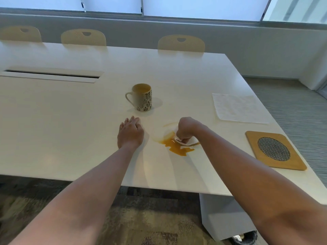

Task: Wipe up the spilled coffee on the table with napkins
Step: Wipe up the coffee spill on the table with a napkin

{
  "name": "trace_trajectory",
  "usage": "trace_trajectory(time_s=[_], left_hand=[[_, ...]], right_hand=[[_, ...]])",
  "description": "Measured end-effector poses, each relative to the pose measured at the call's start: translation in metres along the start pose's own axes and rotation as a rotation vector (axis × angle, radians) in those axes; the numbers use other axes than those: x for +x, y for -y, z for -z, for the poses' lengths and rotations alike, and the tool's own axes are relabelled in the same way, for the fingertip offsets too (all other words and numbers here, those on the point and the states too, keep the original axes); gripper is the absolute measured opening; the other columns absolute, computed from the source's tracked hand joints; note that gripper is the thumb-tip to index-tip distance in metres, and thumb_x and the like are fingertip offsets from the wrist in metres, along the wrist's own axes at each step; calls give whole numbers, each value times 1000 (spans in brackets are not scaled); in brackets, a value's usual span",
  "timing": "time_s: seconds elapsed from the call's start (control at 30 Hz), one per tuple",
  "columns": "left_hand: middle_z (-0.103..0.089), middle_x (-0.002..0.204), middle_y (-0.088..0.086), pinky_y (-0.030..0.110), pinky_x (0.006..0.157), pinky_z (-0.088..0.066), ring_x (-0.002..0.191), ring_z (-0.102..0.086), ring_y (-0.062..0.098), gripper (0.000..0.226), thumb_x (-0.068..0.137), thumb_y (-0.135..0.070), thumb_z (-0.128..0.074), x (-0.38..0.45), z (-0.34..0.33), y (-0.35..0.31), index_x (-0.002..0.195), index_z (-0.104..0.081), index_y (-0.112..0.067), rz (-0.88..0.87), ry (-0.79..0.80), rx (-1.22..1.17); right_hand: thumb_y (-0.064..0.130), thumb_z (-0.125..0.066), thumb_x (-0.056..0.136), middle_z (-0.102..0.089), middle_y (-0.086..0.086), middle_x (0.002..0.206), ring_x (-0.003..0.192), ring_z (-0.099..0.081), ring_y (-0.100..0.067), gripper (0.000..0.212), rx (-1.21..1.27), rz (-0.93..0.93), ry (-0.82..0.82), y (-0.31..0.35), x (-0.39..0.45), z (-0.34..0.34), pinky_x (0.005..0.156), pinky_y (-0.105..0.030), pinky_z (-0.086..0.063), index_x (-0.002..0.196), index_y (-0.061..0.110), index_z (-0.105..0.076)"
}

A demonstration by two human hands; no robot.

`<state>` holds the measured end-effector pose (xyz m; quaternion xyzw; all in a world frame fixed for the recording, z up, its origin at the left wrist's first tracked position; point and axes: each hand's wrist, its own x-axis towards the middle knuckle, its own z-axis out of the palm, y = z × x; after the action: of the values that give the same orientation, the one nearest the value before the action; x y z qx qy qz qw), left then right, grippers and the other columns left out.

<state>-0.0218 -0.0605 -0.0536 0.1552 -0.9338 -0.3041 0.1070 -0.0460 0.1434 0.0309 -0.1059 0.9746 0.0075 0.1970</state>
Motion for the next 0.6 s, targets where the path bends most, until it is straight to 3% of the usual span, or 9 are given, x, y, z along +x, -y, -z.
trace_trajectory(time_s=[0.13,0.2,0.23,0.3,0.4,0.6], left_hand=[[-32,161,-3,32,124,-7,151,-19,15,51,100,-23,-27,1,-1,0,147,-48,-21,-6,3,-6],[-33,161,-3,32,124,-7,151,-19,15,52,100,-24,-27,1,-2,0,147,-48,-21,-4,1,-5],[-33,161,-3,32,124,-7,151,-19,15,52,101,-24,-27,1,-1,0,148,-47,-21,-4,1,-4],[-34,161,-3,33,124,-8,151,-20,15,52,101,-24,-26,1,-1,0,147,-47,-20,-4,2,-4],[-35,160,-2,34,124,-9,151,-21,16,51,101,-25,-26,1,-1,0,147,-48,-20,-1,-7,-6],[-35,160,-3,32,123,-9,151,-21,15,50,102,-24,-27,1,-1,-1,146,-49,-20,4,-15,-24]], right_hand=[[10,-46,83,-57,-8,74,67,-54,-25,23,9,70,-99,16,0,-7,54,-27,-43,61,7,-48],[12,-49,86,-61,-12,104,90,-60,-28,15,41,140,-135,21,2,-13,77,-30,-53,84,3,-61],[13,-53,87,-59,-12,114,100,-60,-27,22,61,177,-151,23,4,-16,86,-30,-52,103,5,-65],[13,-60,88,-56,-9,120,108,-57,-24,34,97,264,-166,26,2,-18,92,-29,-49,122,15,-65],[3,-61,85,-57,-4,118,107,-55,-21,34,87,380,-114,26,-2,-18,94,-29,-48,112,21,-73],[-12,-44,75,-58,-8,114,97,-64,-29,47,53,336,-25,2,-13,-8,87,-39,-55,85,17,-79]])
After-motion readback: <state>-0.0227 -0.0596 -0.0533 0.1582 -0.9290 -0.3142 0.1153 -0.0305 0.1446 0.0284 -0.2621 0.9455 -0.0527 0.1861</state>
